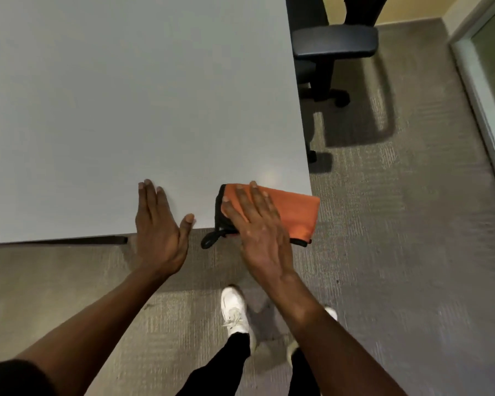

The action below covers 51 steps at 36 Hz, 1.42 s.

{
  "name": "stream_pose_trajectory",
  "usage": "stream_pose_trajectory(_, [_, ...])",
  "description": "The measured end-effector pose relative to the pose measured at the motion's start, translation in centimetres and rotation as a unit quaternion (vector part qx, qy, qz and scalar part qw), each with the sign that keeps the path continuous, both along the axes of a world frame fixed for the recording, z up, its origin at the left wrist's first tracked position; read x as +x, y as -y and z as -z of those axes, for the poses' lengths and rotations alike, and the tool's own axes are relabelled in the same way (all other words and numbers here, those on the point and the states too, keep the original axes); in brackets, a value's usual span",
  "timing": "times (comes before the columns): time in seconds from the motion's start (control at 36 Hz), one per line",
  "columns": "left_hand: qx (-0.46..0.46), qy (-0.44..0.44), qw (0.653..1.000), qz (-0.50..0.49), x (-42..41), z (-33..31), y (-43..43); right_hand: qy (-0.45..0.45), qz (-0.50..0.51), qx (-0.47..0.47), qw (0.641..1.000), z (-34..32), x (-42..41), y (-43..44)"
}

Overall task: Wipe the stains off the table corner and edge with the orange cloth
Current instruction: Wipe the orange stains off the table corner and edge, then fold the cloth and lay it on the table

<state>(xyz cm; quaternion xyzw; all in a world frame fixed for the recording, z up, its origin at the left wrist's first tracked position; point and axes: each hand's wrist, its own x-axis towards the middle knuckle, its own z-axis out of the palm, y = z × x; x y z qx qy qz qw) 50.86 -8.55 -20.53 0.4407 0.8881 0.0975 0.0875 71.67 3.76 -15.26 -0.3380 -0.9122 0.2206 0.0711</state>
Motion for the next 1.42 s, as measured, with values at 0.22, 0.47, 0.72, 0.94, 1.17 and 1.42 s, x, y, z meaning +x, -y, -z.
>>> stream_pose_trajectory(0.22, [0.012,0.026,0.997,0.066,-2.1,1.4,1.3,-0.032,0.267,-0.024,0.963,0.0,-0.3,-6.0])
stream_pose_trajectory(0.47, [-0.003,0.104,0.979,0.173,-5.5,-1.4,3.0,-0.064,0.089,-0.038,0.993,-0.5,-5.4,-0.3])
stream_pose_trajectory(0.72, [-0.14,0.179,0.961,0.154,-5.2,-6.3,1.9,0.047,-0.098,-0.119,0.987,-3.1,-2.5,4.3])
stream_pose_trajectory(0.94, [-0.08,0.272,0.957,0.065,-0.6,-16.2,1.8,0.053,-0.016,-0.204,0.977,-9.9,1.3,7.3])
stream_pose_trajectory(1.17, [0.005,0.384,0.916,0.118,1.7,-22.9,3.8,-0.006,0.078,-0.193,0.978,-15.7,1.1,8.3])
stream_pose_trajectory(1.42, [0.077,0.319,0.926,0.186,0.1,-26.8,2.9,-0.005,0.041,-0.161,0.986,-21.0,-0.9,6.0])
